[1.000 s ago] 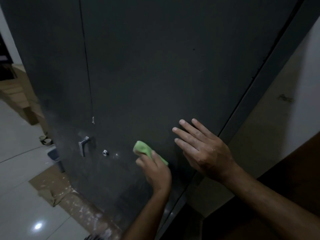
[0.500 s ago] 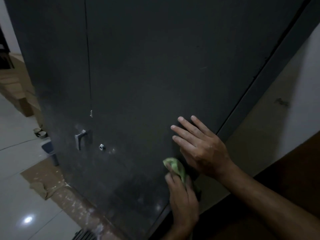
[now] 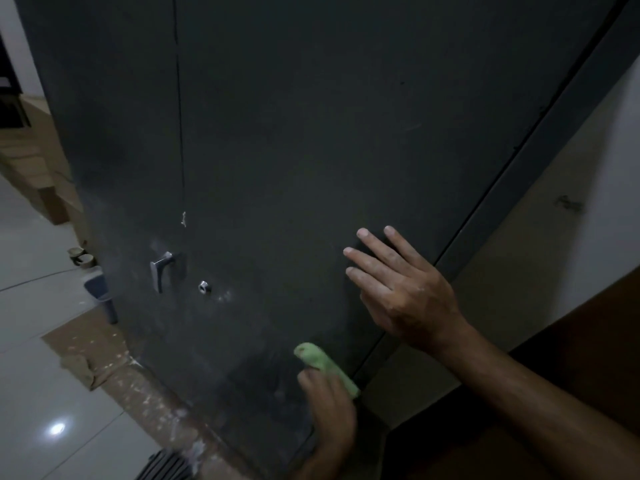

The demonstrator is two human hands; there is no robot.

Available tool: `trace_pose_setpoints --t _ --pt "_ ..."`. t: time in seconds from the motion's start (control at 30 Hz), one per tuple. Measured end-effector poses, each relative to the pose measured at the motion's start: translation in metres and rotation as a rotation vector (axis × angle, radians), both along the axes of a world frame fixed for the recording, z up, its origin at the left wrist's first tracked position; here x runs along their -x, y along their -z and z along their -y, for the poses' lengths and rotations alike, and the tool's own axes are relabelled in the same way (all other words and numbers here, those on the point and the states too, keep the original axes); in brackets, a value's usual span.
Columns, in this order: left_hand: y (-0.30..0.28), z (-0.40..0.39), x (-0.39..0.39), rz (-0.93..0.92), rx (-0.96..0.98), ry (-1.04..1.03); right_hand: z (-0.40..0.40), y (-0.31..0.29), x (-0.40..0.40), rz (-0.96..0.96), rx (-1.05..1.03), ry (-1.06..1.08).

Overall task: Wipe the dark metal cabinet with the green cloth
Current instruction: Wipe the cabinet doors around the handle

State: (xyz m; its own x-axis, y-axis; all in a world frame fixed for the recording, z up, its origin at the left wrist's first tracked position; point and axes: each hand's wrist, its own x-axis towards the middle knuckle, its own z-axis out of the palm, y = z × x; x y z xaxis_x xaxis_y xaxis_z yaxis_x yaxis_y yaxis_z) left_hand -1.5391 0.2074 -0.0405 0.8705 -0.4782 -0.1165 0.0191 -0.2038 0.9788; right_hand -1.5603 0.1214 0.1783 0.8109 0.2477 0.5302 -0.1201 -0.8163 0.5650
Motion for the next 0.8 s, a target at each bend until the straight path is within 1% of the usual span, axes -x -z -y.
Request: trace_pose_setpoints --t 0.03,0.07,0.1,0.13,0.17,0.23,0.27,0.33,0.37,0.4,0.43,0.47,0.5,0.53,0.57,0.6,0.63,0.7,0.73,0.77,0.8 --pt "0.007 0.010 -0.019 -0.101 -0.077 -0.053 0.000 -0.001 0.000 -0.004 0.005 0.006" --pt "0.001 0.016 -0.040 -0.219 -0.079 -0.122 0.000 -0.001 0.000 -0.009 0.007 0.008" --pt "-0.003 0.022 -0.063 -0.321 -0.063 -0.273 0.000 -0.001 -0.001 -0.012 0.008 0.007" --pt "-0.011 0.028 -0.082 -0.343 -0.052 -0.354 0.001 0.000 -0.001 -0.014 0.008 0.007" --pt "-0.024 0.027 -0.085 -0.298 0.009 -0.386 0.000 0.000 0.000 -0.015 0.010 0.008" --pt "-0.021 0.028 -0.053 -0.036 0.072 -0.262 0.000 0.001 -0.002 -0.007 0.017 0.011" --pt "-0.009 0.021 -0.031 0.012 0.106 -0.181 0.000 0.001 -0.003 -0.002 0.019 0.013" --pt "0.023 0.007 -0.011 0.077 0.028 -0.072 -0.001 0.001 -0.003 -0.003 0.018 0.011" --pt "0.031 0.004 -0.020 0.061 -0.047 -0.072 -0.002 0.001 -0.002 -0.007 0.019 0.008" --pt "0.040 0.009 -0.037 -0.052 -0.135 -0.110 -0.001 0.000 -0.002 -0.014 0.023 0.009" --pt "0.033 0.015 -0.060 -0.215 -0.144 -0.218 -0.001 -0.001 -0.002 -0.024 0.029 0.015" --pt "0.021 0.021 -0.088 -0.319 -0.129 -0.361 -0.001 -0.002 -0.002 -0.030 0.032 0.018" --pt "0.007 0.026 -0.114 -0.376 -0.080 -0.467 -0.001 -0.002 -0.002 -0.029 0.033 0.018" --pt "-0.005 0.030 -0.130 -0.342 -0.033 -0.517 -0.001 -0.001 -0.002 -0.022 0.031 0.016" --pt "-0.016 0.032 -0.137 -0.271 0.016 -0.512 -0.001 0.000 -0.003 -0.015 0.031 0.015" --pt "-0.019 0.033 -0.133 -0.153 0.050 -0.477 0.000 0.001 -0.004 -0.009 0.033 0.016" --pt "-0.017 0.033 -0.119 -0.075 0.066 -0.423 0.000 0.002 -0.005 -0.003 0.037 0.019" --pt "0.006 0.022 -0.086 0.012 0.049 -0.247 0.001 0.004 -0.005 -0.004 0.034 0.025" --pt "0.018 0.014 -0.078 0.012 0.024 -0.173 0.001 0.004 -0.005 -0.008 0.029 0.028" --pt "0.027 0.011 -0.082 -0.049 -0.031 -0.146 0.001 0.004 -0.006 -0.013 0.026 0.033" --pt "0.028 0.011 -0.100 -0.140 -0.061 -0.186 0.001 0.004 -0.006 -0.022 0.024 0.042"
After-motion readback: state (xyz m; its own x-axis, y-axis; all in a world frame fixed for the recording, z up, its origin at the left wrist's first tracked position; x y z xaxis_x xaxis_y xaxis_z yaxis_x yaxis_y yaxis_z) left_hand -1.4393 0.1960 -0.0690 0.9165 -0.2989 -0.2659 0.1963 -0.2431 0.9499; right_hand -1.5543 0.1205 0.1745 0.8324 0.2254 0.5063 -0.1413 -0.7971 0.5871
